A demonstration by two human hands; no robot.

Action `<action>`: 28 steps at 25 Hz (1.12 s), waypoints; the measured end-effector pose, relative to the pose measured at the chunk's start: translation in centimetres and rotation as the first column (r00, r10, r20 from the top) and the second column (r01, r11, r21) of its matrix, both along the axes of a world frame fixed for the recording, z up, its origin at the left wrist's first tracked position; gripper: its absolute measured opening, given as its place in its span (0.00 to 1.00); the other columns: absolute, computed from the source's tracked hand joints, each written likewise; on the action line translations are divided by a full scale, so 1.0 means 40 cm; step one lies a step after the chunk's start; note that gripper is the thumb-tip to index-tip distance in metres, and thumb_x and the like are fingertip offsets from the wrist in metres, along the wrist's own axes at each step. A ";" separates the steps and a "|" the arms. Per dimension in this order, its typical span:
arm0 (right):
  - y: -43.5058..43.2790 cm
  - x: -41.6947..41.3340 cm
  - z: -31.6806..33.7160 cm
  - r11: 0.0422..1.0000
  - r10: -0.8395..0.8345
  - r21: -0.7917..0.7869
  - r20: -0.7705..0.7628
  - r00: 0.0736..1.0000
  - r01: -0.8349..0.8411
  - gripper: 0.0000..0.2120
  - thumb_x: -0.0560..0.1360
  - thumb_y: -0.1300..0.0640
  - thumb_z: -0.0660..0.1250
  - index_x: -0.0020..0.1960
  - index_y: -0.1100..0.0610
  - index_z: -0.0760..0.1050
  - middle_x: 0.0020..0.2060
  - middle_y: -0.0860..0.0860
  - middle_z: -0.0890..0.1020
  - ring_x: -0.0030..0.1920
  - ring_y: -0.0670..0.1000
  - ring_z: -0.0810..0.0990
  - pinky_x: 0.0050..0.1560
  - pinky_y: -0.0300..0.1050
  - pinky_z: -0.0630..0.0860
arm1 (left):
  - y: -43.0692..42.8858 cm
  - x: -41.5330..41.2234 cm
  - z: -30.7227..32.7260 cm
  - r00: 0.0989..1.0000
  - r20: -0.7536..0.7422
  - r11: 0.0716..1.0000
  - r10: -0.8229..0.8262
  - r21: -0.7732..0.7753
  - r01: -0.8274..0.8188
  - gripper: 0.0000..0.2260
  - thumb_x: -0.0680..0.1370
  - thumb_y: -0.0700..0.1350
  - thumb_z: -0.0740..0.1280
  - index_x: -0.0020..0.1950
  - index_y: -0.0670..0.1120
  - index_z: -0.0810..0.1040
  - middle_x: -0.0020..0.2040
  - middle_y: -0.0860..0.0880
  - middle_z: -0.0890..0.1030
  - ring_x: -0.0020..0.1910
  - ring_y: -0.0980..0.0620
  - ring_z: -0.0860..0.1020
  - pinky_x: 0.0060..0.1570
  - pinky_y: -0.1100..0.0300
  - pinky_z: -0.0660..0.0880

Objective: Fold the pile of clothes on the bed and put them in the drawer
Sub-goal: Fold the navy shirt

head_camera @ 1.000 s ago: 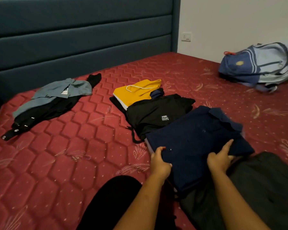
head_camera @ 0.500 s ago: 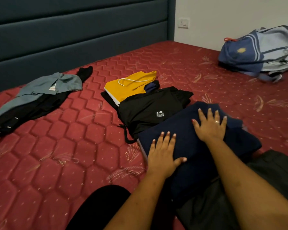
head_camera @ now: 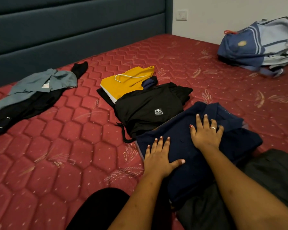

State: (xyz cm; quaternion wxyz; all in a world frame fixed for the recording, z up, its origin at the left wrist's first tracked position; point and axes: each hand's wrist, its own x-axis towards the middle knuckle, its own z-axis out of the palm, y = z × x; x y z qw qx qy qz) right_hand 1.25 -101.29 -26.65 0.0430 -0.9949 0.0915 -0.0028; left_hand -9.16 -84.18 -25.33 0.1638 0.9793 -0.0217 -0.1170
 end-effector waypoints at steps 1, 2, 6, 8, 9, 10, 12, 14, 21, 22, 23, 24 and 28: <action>0.007 -0.005 0.015 1.000 -0.013 -0.003 -0.038 0.999 0.013 0.29 0.81 0.39 0.41 0.79 0.46 0.41 0.78 0.50 0.47 0.77 0.56 0.47 0.72 0.62 0.47 | 0.002 -0.007 0.006 1.000 -0.019 1.000 0.007 -0.010 -0.007 0.51 0.59 0.78 0.41 0.79 0.56 0.42 0.80 0.50 0.45 0.78 0.50 0.42 0.74 0.48 0.41; 0.016 -0.010 0.026 1.000 -0.031 0.000 -0.075 0.997 0.031 0.28 0.81 0.39 0.40 0.78 0.46 0.40 0.78 0.49 0.45 0.77 0.56 0.45 0.72 0.63 0.47 | 0.006 -0.013 0.011 0.999 -0.046 1.000 0.008 -0.011 -0.009 0.50 0.60 0.78 0.43 0.78 0.57 0.42 0.80 0.50 0.45 0.78 0.50 0.43 0.74 0.48 0.42; 0.048 -0.065 0.048 0.991 -0.067 0.099 -0.188 0.980 0.086 0.28 0.82 0.41 0.41 0.78 0.48 0.40 0.78 0.49 0.42 0.77 0.56 0.38 0.73 0.64 0.40 | 0.044 -0.041 0.042 0.988 -0.155 0.997 -0.014 0.067 0.025 0.38 0.75 0.70 0.56 0.77 0.61 0.40 0.80 0.49 0.43 0.78 0.48 0.41 0.74 0.44 0.41; 0.072 -0.096 0.062 0.976 -0.071 0.188 -0.210 0.975 0.111 0.29 0.82 0.42 0.42 0.79 0.51 0.41 0.78 0.50 0.43 0.77 0.57 0.38 0.74 0.63 0.40 | 0.090 -0.048 0.078 0.989 -0.144 0.986 -0.013 0.164 0.036 0.37 0.76 0.68 0.56 0.77 0.60 0.40 0.80 0.50 0.44 0.78 0.48 0.39 0.73 0.41 0.40; 0.094 -0.110 0.071 0.968 -0.068 0.225 -0.196 0.978 0.113 0.29 0.82 0.42 0.42 0.79 0.52 0.43 0.78 0.51 0.44 0.77 0.57 0.39 0.75 0.62 0.41 | 0.123 -0.050 0.096 0.995 -0.103 0.980 -0.005 0.199 0.025 0.36 0.77 0.67 0.56 0.78 0.59 0.41 0.80 0.50 0.45 0.78 0.48 0.39 0.72 0.40 0.40; 0.134 -0.125 0.083 0.965 -0.046 0.248 -0.152 0.987 0.083 0.30 0.82 0.42 0.44 0.79 0.53 0.45 0.78 0.51 0.47 0.77 0.56 0.41 0.75 0.62 0.42 | 0.170 -0.060 0.117 0.999 -0.045 0.975 0.021 0.224 -0.011 0.36 0.77 0.66 0.57 0.78 0.58 0.42 0.80 0.50 0.46 0.78 0.48 0.39 0.72 0.38 0.40; 0.250 -0.157 0.107 0.962 0.039 0.272 0.011 0.999 -0.040 0.28 0.82 0.42 0.48 0.78 0.53 0.53 0.78 0.50 0.54 0.77 0.55 0.47 0.74 0.61 0.43 | 0.295 -0.091 0.156 0.991 0.046 0.957 0.124 0.258 -0.132 0.35 0.78 0.63 0.58 0.78 0.57 0.43 0.80 0.50 0.45 0.78 0.47 0.40 0.70 0.36 0.39; 0.414 -0.191 0.147 0.930 0.141 0.315 0.169 0.975 -0.189 0.25 0.81 0.45 0.54 0.76 0.52 0.60 0.75 0.48 0.62 0.77 0.52 0.52 0.73 0.61 0.45 | 0.471 -0.143 0.199 0.950 0.090 0.912 0.300 0.264 -0.313 0.36 0.77 0.63 0.58 0.78 0.58 0.41 0.80 0.50 0.42 0.77 0.47 0.38 0.70 0.35 0.37; 1.049 -0.298 0.257 0.671 0.655 0.277 0.213 0.725 -0.688 0.22 0.76 0.51 0.62 0.70 0.46 0.67 0.72 0.47 0.64 0.74 0.51 0.58 0.72 0.55 0.56 | 1.090 -0.459 0.281 0.554 0.127 0.542 0.823 0.118 -0.832 0.37 0.77 0.63 0.60 0.78 0.57 0.41 0.79 0.49 0.42 0.77 0.43 0.39 0.70 0.32 0.45; 1.132 -0.304 0.259 0.627 0.698 0.278 0.213 0.683 -0.728 0.22 0.75 0.52 0.62 0.69 0.46 0.68 0.71 0.47 0.64 0.73 0.51 0.58 0.71 0.54 0.57 | 1.150 -0.484 0.270 0.525 0.126 0.512 0.842 0.117 -0.851 0.37 0.77 0.63 0.60 0.78 0.57 0.42 0.80 0.49 0.42 0.77 0.44 0.40 0.70 0.32 0.46; 1.231 -0.307 0.255 0.582 0.744 0.267 0.205 0.636 -0.768 0.22 0.75 0.52 0.62 0.69 0.46 0.69 0.71 0.47 0.64 0.73 0.52 0.58 0.71 0.53 0.58 | 1.218 -0.503 0.254 0.504 0.124 0.491 0.855 0.117 -0.863 0.37 0.77 0.63 0.60 0.79 0.56 0.42 0.80 0.50 0.43 0.78 0.44 0.40 0.70 0.32 0.47; 1.320 -0.305 0.246 0.543 0.786 0.247 0.187 0.589 -0.803 0.22 0.75 0.53 0.62 0.69 0.45 0.69 0.72 0.48 0.62 0.73 0.53 0.57 0.71 0.53 0.58 | 1.275 -0.510 0.237 0.496 0.114 0.483 0.861 0.120 -0.867 0.37 0.77 0.63 0.60 0.79 0.56 0.43 0.80 0.50 0.43 0.78 0.44 0.40 0.71 0.33 0.48; 1.669 -0.261 0.192 0.354 0.935 0.089 -0.011 0.355 -0.931 0.18 0.78 0.54 0.59 0.68 0.47 0.71 0.78 0.45 0.49 0.77 0.57 0.48 0.72 0.58 0.59 | 1.486 -0.489 0.167 0.499 0.042 0.495 0.866 0.070 -0.866 0.37 0.78 0.61 0.60 0.79 0.56 0.42 0.79 0.50 0.41 0.77 0.44 0.38 0.71 0.34 0.46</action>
